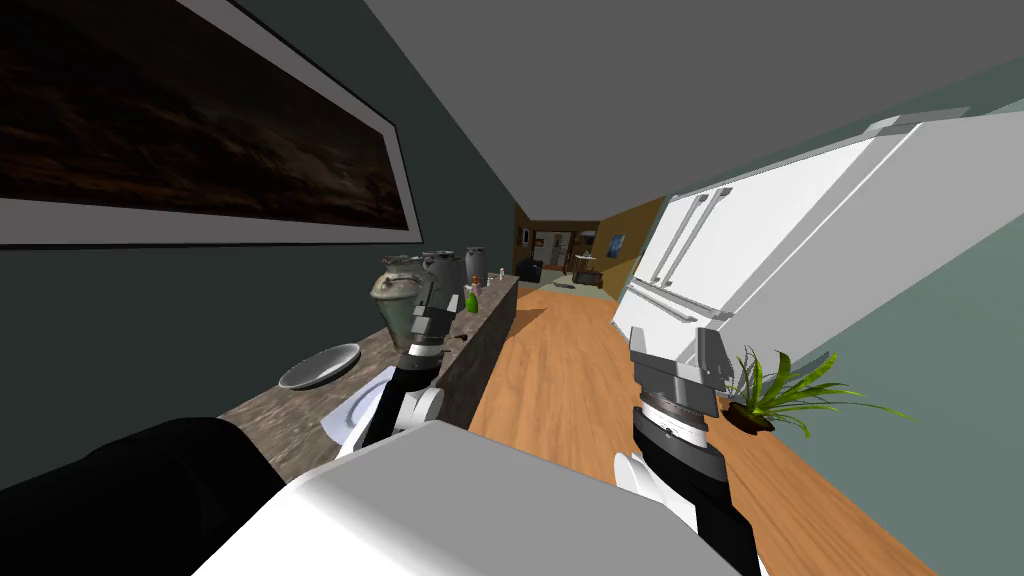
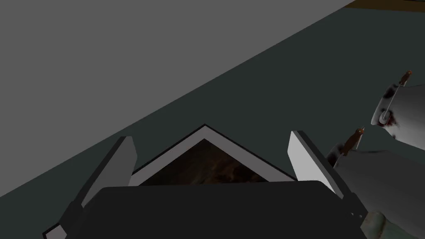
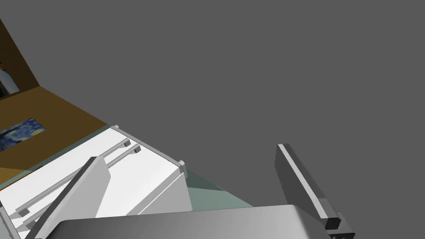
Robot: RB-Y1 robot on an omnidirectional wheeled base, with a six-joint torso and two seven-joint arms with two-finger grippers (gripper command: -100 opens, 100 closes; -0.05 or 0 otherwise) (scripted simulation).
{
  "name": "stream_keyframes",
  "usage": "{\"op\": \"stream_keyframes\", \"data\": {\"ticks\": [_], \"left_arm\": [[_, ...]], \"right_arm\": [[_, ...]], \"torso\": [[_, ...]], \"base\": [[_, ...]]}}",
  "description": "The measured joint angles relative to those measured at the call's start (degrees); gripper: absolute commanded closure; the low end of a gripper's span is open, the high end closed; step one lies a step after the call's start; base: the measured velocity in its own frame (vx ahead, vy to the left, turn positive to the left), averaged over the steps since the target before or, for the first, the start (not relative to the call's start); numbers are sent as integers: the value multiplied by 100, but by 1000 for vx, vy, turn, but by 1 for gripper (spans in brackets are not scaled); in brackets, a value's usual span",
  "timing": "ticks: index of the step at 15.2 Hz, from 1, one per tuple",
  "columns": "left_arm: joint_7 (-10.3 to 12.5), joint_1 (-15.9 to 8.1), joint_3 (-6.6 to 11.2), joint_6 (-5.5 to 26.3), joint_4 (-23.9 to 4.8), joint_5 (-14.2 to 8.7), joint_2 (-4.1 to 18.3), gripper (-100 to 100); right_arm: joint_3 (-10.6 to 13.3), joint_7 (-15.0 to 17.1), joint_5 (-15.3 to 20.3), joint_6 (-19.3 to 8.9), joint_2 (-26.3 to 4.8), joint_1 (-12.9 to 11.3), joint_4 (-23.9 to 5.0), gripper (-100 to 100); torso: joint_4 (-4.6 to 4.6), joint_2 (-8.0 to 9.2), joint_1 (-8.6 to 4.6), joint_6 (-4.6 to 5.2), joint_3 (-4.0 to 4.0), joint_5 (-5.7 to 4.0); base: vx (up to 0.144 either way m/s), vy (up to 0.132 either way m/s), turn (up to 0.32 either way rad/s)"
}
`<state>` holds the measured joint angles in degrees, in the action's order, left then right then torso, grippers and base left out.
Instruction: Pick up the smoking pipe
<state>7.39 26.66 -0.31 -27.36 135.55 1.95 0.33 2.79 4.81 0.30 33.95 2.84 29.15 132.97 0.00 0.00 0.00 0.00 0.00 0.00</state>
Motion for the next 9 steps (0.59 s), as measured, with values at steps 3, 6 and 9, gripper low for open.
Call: {"op": "stream_keyframes", "data": {"ticks": [3,6,9], "left_arm": [[-38,-2,18,147,-42,-104,308,-100],[-89,11,57,381,-80,-270,627,-100],[-155,47,88,669,-87,-445,883,-100]], "right_arm": [[0,0,0,0,0,0,0,0],[0,0,0,0,0,1,0,0],[0,0,0,0,0,1,0,0]], "torso": [[-2,-10,4,0,-5,1],[-4,-18,6,0,-10,1],[-5,-21,5,0,-12,1]], "base": [[31,4,11],[44,8,13],[48,4,14]]}}
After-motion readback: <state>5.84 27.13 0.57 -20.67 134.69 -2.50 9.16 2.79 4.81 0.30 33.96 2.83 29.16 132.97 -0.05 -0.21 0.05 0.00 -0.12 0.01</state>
